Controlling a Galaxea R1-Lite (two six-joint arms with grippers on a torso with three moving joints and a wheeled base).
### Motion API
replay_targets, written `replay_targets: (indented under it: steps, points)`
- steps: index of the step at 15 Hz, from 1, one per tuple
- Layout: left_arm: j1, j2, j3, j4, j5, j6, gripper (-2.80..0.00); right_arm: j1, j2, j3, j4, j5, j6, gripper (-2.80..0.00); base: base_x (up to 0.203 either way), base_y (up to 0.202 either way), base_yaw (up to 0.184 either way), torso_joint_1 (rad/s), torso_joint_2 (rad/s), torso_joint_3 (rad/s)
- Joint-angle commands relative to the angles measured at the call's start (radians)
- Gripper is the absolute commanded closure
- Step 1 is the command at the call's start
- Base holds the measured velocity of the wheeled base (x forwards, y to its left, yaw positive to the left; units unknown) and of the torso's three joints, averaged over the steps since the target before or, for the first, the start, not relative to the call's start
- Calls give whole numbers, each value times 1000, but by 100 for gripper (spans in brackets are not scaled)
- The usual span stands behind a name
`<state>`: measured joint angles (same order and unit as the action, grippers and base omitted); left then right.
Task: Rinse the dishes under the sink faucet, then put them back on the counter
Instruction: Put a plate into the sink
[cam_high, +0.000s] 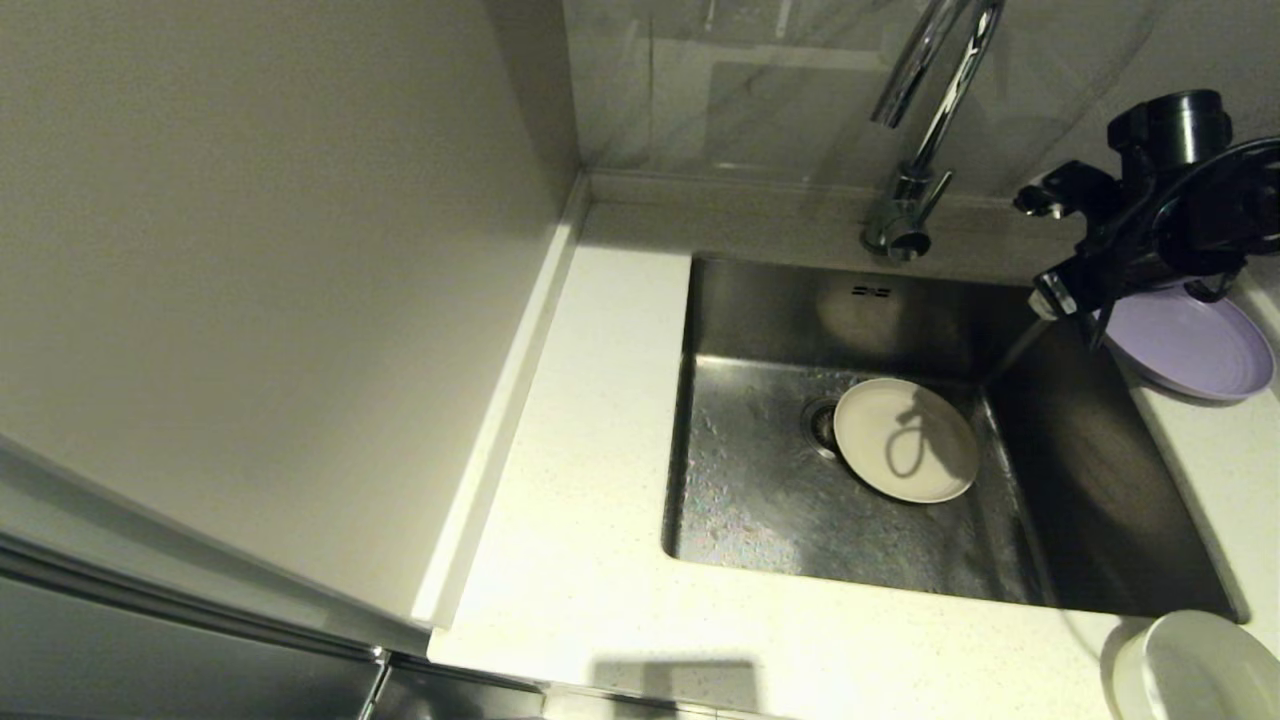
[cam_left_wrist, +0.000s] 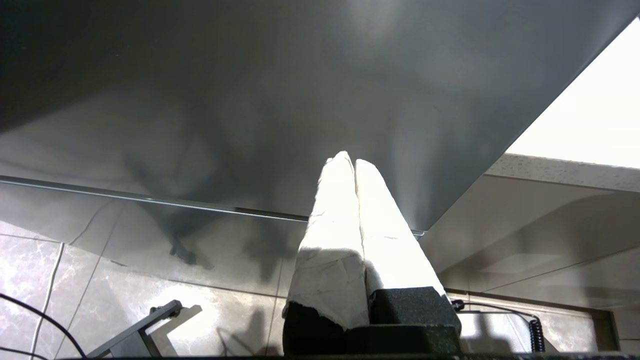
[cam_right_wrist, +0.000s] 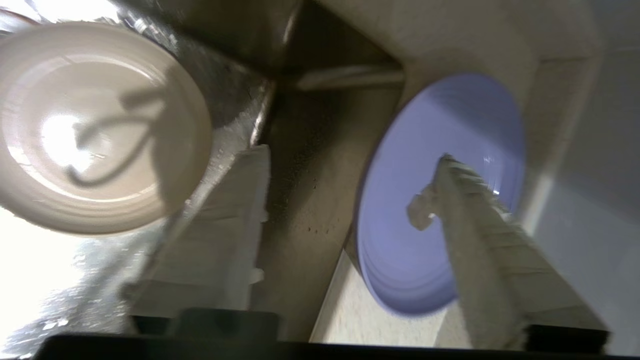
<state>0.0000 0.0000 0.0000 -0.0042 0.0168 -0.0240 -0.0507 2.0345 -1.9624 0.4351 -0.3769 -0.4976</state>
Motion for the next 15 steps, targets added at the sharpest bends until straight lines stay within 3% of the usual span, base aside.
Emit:
replay_targets:
  steps: [1,14,15]
  points:
    - [0,-3,0,0,0,-1,0,-18,78,-18,-10,-13,-6,-280,0,0,0,0,0,0]
    - [0,-3,0,0,0,-1,0,-98,150,-23,-128,-54,-22,-280,0,0,0,0,0,0]
    - [0,-3,0,0,0,-1,0,-103,151,-23,-128,-54,-22,0,0,0,0,0,0,0]
